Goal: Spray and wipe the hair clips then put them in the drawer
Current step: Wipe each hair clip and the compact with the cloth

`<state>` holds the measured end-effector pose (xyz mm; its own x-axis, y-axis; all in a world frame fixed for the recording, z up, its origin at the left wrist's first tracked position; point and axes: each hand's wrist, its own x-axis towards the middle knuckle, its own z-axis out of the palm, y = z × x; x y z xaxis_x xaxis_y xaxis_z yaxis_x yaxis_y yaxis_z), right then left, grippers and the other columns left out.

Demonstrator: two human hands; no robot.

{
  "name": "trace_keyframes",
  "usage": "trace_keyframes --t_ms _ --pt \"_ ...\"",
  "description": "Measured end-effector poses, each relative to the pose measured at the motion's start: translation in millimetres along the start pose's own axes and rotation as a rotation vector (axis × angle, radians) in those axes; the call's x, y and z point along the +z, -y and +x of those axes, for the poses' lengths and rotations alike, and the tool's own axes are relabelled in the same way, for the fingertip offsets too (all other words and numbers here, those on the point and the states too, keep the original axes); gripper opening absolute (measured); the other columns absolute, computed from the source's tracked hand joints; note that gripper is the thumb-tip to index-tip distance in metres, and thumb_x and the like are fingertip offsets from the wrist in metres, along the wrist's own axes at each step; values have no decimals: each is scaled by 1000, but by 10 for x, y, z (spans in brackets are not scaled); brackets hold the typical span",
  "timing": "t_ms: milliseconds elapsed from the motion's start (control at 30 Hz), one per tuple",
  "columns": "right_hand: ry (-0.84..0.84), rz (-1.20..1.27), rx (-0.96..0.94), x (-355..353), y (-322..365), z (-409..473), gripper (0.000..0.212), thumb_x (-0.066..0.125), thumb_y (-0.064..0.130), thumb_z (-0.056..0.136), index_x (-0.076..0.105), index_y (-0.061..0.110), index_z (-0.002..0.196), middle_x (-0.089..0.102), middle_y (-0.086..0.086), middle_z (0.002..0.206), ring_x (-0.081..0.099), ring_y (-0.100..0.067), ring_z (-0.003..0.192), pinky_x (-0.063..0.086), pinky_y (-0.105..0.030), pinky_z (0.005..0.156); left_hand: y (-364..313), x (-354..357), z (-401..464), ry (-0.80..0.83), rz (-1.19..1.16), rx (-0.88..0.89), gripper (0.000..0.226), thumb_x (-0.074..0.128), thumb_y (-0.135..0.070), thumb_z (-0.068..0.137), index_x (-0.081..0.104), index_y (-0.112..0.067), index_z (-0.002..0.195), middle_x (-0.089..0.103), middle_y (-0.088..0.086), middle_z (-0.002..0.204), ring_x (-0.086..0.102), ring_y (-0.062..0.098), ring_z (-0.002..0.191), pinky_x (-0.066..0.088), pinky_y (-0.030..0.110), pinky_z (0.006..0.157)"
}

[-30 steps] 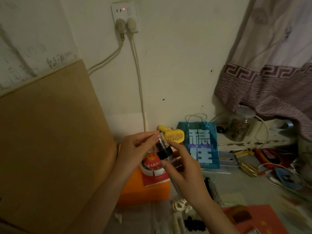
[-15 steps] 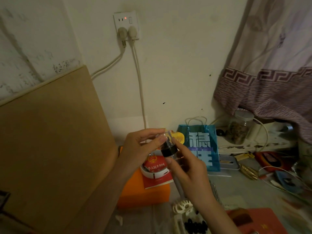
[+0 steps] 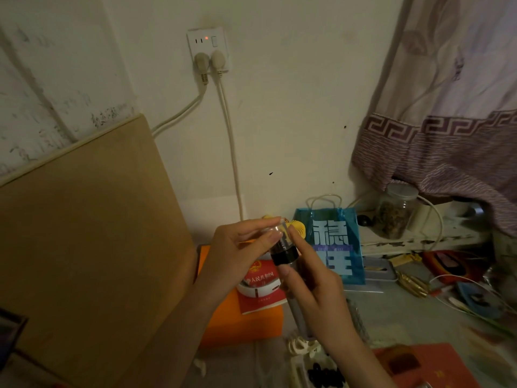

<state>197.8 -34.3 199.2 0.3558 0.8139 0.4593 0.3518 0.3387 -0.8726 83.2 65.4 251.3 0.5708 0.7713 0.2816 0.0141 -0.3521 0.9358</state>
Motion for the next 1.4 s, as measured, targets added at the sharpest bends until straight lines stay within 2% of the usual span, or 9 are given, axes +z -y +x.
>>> trace_keyframes --t_ms 167,433,600,700,833,1000,1200,1300,1400 --pt "16 34 14 8 -44 -15 61 47 44 83 30 39 142 64 26 82 61 -2 74 47 -17 66 30 -5 3 26 3 16 24 66 -22 85 71 -30 107 74 -9 102 69 9 99 57 36 86" --pt "38 -3 22 4 -66 -5 58 46 43 84 28 43 140 61 22 77 59 -5 73 50 -19 66 91 -33 34 71 8 23 32 66 -35 78 71 -31 110 74 -7 103 69 11 99 57 34 85" --pt "50 -5 15 27 -93 -16 54 52 22 93 31 40 140 62 29 79 60 3 75 46 -12 67 176 -60 32 70 20 18 33 66 -38 77 70 -35 110 73 -9 106 68 12 102 56 31 86" --pt "55 16 23 59 -125 -24 56 52 34 88 34 39 141 61 25 92 59 3 88 46 -14 76 237 -88 21 65 8 11 31 67 -37 78 70 -39 109 72 -11 106 67 11 104 56 26 83" --pt "98 -73 11 144 -220 -65 54 51 39 90 33 45 140 62 18 88 61 -8 75 53 -28 67 357 -157 -77 57 -20 -12 26 67 -31 83 71 -39 107 73 -9 105 67 13 104 55 27 84" --pt "200 -39 92 302 -437 -173 52 53 33 93 34 39 142 54 20 131 54 -1 117 48 -19 90 553 -215 -279 -8 -16 -30 28 68 -18 84 74 -41 98 73 -14 101 67 4 99 53 16 80" --pt "304 -27 171 544 -720 -377 50 53 26 97 36 39 142 54 21 132 52 0 120 46 -15 92 929 -314 -583 -77 54 -168 24 70 -12 83 74 -27 101 73 -9 102 66 6 101 53 24 88" --pt "354 -102 215 652 -918 -502 53 54 23 96 33 39 142 53 15 134 51 -4 121 46 -26 99 1138 -323 -731 -139 85 -243 33 72 -3 80 70 -31 97 71 -13 101 64 -1 99 52 21 89" --pt "411 -201 285 719 -1092 -625 51 53 23 97 30 29 142 50 -1 137 50 -14 122 44 -38 101 1376 -347 -863 -154 106 -320 35 72 3 78 66 -18 106 66 -7 106 62 -1 97 51 14 87"
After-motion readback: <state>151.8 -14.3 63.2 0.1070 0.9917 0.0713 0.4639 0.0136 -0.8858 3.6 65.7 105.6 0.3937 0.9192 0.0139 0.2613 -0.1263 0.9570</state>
